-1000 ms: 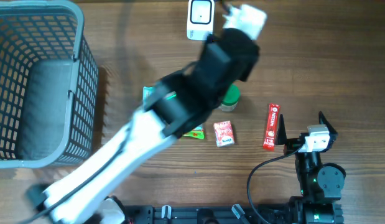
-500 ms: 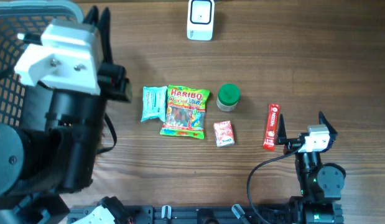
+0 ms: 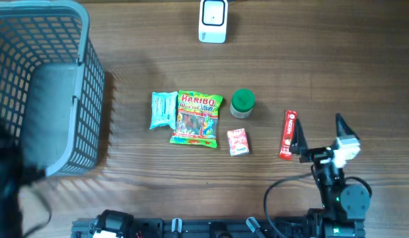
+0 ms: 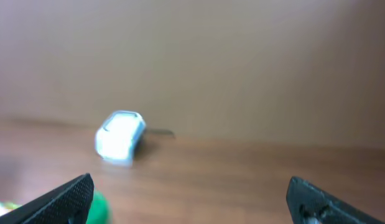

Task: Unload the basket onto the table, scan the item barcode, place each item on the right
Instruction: 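Reach the right gripper to the green-lidded jar and grasp it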

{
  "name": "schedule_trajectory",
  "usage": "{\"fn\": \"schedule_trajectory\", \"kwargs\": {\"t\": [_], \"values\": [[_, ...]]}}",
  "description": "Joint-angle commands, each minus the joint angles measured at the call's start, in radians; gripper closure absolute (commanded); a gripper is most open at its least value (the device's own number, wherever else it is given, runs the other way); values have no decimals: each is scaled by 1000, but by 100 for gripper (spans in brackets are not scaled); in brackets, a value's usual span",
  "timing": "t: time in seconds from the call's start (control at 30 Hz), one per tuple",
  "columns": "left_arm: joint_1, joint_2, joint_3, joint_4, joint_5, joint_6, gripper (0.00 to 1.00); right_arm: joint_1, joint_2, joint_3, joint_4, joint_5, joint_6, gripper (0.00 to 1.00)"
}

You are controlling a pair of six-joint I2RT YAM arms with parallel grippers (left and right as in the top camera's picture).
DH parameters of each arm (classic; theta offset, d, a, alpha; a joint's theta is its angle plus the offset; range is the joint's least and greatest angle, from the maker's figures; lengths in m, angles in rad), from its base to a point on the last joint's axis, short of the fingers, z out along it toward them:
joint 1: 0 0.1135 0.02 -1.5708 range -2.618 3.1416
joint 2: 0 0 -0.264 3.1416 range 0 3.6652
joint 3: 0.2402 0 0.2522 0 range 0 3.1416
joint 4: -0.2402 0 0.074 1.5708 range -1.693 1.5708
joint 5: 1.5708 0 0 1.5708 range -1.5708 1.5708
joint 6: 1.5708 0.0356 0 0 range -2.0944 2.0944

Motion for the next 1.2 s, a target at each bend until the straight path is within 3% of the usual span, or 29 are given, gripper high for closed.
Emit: {"fn": "schedule_trajectory", "kwargs": {"t": [0.0,0.1,0.2,0.33,0.4,0.47,0.6,0.73,0.8,0.83,0.87,0.9,0.97,1.1,1.13,1.17], "values": [[127,-73,-13,-14,265,-85,96,2,-6,0,140,-138,483,0],[217,-128,-13,-25,381,-118,96,2,-5,14,161,-308,689,0],[299,-177,-13,-31,393,-118,95,2,-5,13,109,-449,899,0],[400,-238,-13,-30,449,-168,92,2,-5,13,-95,-401,1173,0],[450,-272,-12,-30,570,-204,91,2,-5,21,49,-482,1035,1],[472,-286,-12,-25,620,-271,91,2,3,70,-20,-454,1022,1],[483,-287,10,-35,604,-274,89,2,188,344,-410,-278,719,0],[519,-289,11,-64,557,-270,91,2,665,792,-728,-143,441,0],[536,-290,11,-68,557,-271,90,2,856,972,-879,-77,430,1],[540,-290,11,-68,557,-285,75,2,955,1069,-970,-41,434,1],[541,-289,11,-67,557,-303,46,2,1041,1154,-1057,-13,442,1],[541,-288,11,-67,557,-317,0,2,1153,1261,-1168,12,442,0],[541,-288,11,-67,543,-317,0,2,1320,1395,-1312,-4,441,0],[541,-307,-2,-78,531,-320,0,2,1494,1413,-1397,-41,435,0],[541,-321,-18,-74,531,-319,0,2,1526,1412,-1401,-92,385,0],[535,-356,-55,-59,536,-320,0,2,1568,1412,-1381,-222,238,0]]}}
